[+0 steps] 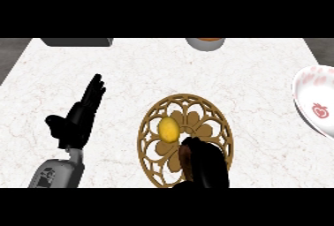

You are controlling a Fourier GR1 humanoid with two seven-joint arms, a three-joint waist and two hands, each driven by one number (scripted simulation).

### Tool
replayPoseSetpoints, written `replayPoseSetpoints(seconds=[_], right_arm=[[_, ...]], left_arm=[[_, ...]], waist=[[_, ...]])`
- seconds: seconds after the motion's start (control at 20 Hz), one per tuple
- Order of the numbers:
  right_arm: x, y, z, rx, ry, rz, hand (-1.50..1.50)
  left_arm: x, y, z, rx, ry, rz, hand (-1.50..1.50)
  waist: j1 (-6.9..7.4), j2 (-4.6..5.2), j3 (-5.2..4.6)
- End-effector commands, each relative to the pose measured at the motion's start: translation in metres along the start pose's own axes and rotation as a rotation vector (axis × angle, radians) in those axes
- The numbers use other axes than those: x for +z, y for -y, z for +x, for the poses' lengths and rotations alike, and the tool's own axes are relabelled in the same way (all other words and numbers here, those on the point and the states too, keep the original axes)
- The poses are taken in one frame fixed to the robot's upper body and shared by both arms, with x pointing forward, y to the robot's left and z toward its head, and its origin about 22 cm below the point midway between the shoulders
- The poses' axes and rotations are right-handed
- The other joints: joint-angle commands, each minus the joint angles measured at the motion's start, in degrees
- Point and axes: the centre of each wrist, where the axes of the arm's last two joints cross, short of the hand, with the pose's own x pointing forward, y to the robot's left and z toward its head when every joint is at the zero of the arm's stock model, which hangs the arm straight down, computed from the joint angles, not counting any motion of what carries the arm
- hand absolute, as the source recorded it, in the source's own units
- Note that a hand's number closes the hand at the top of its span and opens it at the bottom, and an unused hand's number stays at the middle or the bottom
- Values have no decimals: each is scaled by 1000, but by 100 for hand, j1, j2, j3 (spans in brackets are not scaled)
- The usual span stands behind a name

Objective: Pick the sweet potato from the placemat and place it in the bowl

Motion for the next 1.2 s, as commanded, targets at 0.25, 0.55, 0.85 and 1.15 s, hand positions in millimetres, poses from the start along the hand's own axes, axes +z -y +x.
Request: replayPoseSetpoints(seconds=[0.25,0.55,0.85,1.15], right_arm=[[-12,-3,-2,-220,-41,-28,150],[-57,75,-58,-690,-191,-273,150],[-77,94,-49,-700,9,-497,150],[-50,142,-32,-545,43,-673,150]], left_arm=[[8,15,-19,-13,-3,20,0],[9,8,-9,-4,-2,13,0],[11,9,1,11,-5,3,0],[9,-15,5,2,-22,9,0]], waist=[[-7,101,32],[-7,119,44],[36,85,33],[-9,60,26]])
